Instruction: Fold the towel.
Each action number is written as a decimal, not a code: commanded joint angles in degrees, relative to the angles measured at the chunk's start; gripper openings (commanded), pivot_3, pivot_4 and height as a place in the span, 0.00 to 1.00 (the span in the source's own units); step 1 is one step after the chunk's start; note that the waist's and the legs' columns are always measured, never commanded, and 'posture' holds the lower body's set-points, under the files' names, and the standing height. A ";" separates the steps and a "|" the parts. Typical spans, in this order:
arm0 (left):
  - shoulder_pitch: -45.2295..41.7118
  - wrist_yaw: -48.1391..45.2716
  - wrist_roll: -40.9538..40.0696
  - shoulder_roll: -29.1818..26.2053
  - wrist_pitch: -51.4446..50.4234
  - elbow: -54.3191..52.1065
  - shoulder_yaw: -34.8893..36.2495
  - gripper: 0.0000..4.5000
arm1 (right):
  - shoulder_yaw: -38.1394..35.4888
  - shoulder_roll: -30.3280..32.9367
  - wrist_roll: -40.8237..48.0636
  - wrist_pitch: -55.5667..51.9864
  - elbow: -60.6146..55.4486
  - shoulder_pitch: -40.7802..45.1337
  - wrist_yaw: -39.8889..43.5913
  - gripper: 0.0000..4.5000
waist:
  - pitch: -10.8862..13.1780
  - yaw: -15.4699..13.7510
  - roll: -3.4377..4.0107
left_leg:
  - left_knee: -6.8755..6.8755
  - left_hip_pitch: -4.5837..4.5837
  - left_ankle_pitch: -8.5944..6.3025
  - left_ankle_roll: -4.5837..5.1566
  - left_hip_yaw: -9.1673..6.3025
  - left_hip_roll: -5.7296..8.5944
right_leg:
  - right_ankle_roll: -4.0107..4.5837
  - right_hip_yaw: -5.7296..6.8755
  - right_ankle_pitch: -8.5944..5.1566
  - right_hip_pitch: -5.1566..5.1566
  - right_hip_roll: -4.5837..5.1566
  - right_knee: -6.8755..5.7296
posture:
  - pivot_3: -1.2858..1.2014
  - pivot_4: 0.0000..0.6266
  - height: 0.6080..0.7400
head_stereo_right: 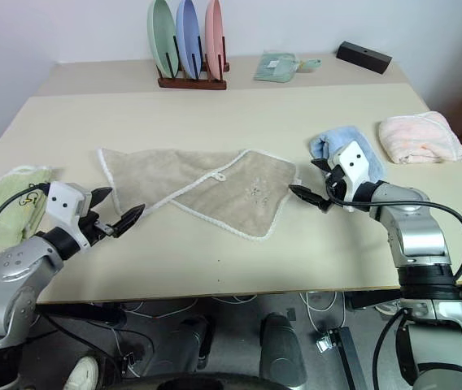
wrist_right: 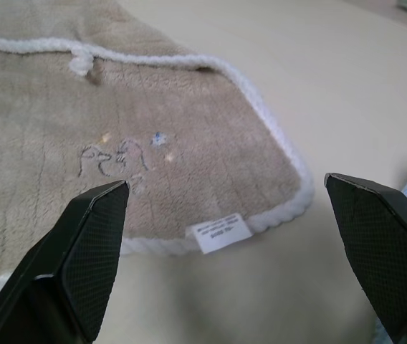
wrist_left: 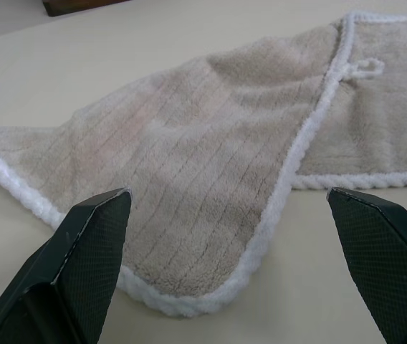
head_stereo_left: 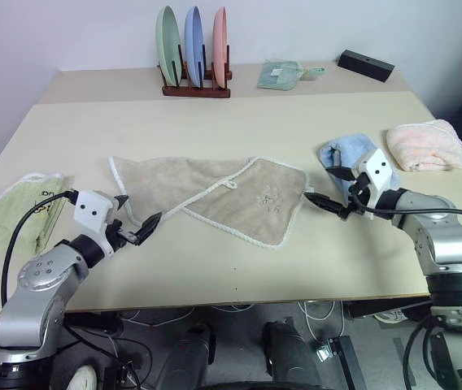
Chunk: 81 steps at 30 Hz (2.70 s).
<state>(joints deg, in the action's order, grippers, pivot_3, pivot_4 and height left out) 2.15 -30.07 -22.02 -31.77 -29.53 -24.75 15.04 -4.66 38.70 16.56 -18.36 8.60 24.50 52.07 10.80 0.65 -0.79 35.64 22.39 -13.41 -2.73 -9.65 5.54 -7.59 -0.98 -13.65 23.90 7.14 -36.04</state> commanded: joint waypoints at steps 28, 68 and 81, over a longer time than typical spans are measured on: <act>-4.02 1.37 22.22 -12.46 3.23 2.88 -16.62 0.99 | 0.71 -3.89 -0.20 -2.67 -13.96 -6.77 -8.30 1.00 | 0.00 0.21 0.01 | -0.06 0.01 -0.01 0.01 0.09 -0.20 | 0.09 -0.11 0.06 0.15 -0.22 -0.02 | 0.52 0.24 1.00; 0.28 -2.20 16.74 -11.26 8.20 6.29 -0.19 0.01 | 9.60 -8.51 -13.58 2.76 22.96 20.94 -12.99 1.00 | -0.03 0.62 0.07 | -0.14 0.03 0.01 -0.02 0.26 -0.29 | 0.26 -0.22 0.18 0.37 -0.35 -0.05 | 0.52 0.24 1.00; 5.95 -1.82 17.27 -10.35 8.29 4.09 2.01 0.00 | 9.32 -13.26 -15.30 8.48 44.32 30.59 -9.66 0.59 | -0.04 0.63 0.08 | -0.34 -0.02 0.03 -0.06 0.25 -0.28 | 0.31 -0.23 0.21 0.41 -0.40 -0.06 | 0.52 0.24 1.00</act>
<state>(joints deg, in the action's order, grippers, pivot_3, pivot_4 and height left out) 7.72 -32.31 -4.71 -42.12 -21.92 -19.15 14.99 5.63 25.40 1.29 -10.85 52.62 53.40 42.19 10.76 1.28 -0.70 35.30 22.37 -13.38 -2.79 -9.40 5.26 -7.28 -1.22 -13.44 24.31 6.74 -36.09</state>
